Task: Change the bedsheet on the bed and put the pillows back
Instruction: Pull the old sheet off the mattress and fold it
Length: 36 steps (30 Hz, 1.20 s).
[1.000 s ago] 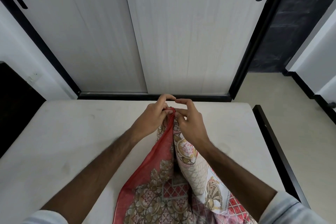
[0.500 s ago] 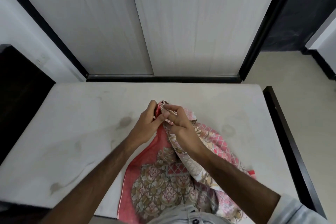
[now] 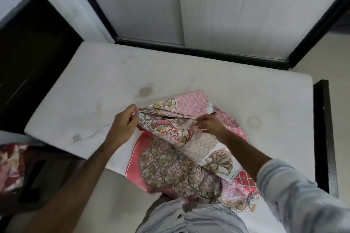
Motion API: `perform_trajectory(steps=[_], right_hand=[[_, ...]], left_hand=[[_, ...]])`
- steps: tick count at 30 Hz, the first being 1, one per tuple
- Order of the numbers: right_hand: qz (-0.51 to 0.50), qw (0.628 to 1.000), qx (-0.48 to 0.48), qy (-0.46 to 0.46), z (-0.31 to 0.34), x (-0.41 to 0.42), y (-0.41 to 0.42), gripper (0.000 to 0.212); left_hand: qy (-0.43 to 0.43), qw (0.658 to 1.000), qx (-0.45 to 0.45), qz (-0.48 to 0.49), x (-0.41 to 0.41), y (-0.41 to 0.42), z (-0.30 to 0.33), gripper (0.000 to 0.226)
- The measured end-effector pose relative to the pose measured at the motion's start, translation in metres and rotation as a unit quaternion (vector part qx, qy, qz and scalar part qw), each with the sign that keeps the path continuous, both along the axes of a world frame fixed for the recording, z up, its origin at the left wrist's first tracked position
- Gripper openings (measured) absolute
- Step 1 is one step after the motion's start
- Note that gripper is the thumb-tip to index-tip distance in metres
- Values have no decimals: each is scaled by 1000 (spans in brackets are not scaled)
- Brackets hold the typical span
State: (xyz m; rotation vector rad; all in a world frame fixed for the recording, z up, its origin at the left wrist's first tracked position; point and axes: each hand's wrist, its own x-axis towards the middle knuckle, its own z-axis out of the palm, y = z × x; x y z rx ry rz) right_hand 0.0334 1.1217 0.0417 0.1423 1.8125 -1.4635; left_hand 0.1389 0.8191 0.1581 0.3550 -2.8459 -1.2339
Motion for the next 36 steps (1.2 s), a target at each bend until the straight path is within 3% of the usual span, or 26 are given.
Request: perform_trajectory(steps=[2,7,11,14,16,23,27,30,36], right_hand=[[5,998,60,-25,-28,-20,1,13],[176,946,253,101,-67,-58,-15,26],[281,878,347,175,-108,-75,-34,30],[362,823,401,175,-140,-81,-41,26],[384,806,418,168,-151,-87,-42,29],[378,783,407,281,-99,-155,-72,40],[333,832,311,317,-85,-196,-83,50],[306,846,327,288,-91,-196,-96,41],[208,825,397,343,-104,-177,-111,26]], left_hand=[[-16,997,-17,72,12,-20,-11,13],[-81,971,-41,220,30,-75,-56,11],[-123,958,-41,255,35,-107,-112,13],[-146,949,-45,275,39,-125,-152,17],[-152,946,-53,280,38,-131,-172,17],[-181,934,-33,308,35,-134,-194,23],[-186,930,-63,311,33,-131,-201,18],[-199,924,-62,320,36,-132,-208,19],[-198,927,-72,310,42,-137,-215,19]])
